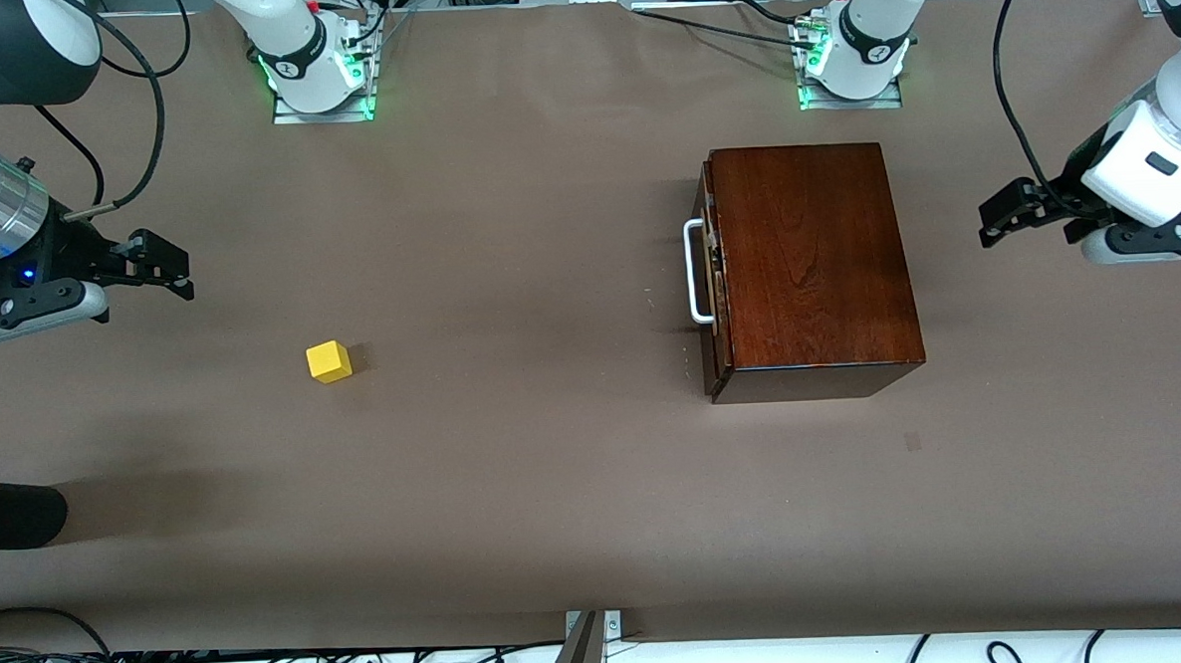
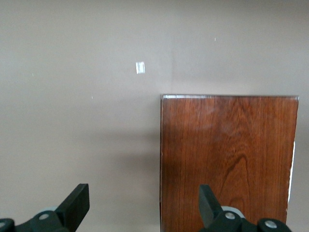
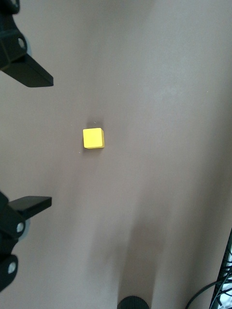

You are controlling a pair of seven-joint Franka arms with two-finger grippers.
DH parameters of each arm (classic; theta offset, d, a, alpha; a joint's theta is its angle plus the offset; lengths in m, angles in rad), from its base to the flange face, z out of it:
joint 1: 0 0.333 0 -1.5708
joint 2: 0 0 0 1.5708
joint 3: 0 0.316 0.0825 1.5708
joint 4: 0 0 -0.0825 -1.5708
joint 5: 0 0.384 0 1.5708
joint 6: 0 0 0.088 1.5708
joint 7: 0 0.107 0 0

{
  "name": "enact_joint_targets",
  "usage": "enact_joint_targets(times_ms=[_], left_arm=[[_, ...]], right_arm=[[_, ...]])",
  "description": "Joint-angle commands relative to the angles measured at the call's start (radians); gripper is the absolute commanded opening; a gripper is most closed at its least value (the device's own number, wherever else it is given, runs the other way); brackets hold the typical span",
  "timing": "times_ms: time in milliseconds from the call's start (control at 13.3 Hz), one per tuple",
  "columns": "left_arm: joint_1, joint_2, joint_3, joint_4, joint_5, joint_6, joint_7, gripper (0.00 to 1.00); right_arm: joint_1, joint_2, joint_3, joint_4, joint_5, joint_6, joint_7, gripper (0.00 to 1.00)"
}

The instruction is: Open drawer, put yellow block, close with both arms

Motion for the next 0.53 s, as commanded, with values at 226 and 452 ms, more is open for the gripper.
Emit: enact_joint_targets(times_ms=[226,452], left_arm=[[-0.011,0.047,-0.14,0.01,-0.042,-0.132,0.001,1.0],[-0.047,0.146,-0.237,0.056,-0.039,-0.107,-0.018,1.0]], right_arm=[[-0.013,0.01,0.005,0.025,0.009,-0.009,-0.015,1.0],[-0.013,0.01,0.005,0.025,0.009,-0.009,-0.015,1.0]])
